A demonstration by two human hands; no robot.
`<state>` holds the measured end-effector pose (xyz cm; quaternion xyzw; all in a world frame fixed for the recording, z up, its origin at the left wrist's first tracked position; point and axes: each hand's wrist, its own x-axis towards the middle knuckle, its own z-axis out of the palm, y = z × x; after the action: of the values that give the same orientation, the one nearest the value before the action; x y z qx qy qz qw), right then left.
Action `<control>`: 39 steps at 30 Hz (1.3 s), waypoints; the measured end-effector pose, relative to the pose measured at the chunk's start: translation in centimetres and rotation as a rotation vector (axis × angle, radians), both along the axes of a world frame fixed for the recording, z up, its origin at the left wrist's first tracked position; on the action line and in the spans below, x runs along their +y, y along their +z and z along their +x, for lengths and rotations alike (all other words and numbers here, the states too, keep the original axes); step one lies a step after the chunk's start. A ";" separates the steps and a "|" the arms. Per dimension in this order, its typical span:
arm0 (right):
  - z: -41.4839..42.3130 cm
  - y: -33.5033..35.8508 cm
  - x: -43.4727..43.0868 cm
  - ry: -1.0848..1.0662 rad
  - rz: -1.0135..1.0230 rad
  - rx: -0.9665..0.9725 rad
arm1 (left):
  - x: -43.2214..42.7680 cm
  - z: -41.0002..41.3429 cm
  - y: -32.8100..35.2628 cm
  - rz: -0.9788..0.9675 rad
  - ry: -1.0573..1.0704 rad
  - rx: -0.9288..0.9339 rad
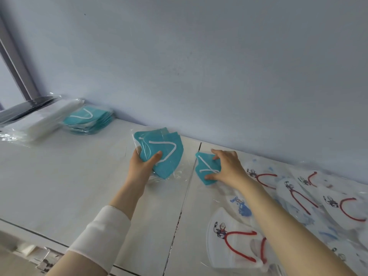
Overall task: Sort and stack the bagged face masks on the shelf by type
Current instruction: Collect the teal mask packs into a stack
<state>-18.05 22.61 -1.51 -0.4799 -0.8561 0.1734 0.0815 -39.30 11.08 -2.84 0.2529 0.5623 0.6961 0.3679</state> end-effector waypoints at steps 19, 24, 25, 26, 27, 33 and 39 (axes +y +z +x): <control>-0.6 4.4 -3.8 0.124 0.113 0.421 | -1.7 1.4 1.6 0.090 -0.134 -0.005; -1.0 4.9 -6.2 0.130 0.245 0.345 | -1.5 4.8 3.9 0.232 -0.321 0.125; -0.3 5.0 -6.6 0.128 0.250 0.362 | -1.4 5.4 4.2 0.228 -0.338 0.147; 0.6 5.2 -7.0 0.112 0.214 0.398 | -1.3 6.0 4.4 0.222 -0.359 0.163; 1.7 5.5 -7.5 0.074 0.132 0.469 | -1.3 6.8 4.6 0.221 -0.390 0.169; 11.6 4.5 -9.5 -0.227 -0.408 1.042 | -0.8 14.2 4.9 0.226 -0.649 0.184; 20.4 3.5 -10.7 -0.298 -0.164 1.088 | -0.4 23.9 4.9 0.211 -0.612 0.370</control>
<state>2.31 11.87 1.95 -0.4418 -0.5976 0.4483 0.4968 -15.40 10.67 2.07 0.5674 0.4428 0.5504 0.4232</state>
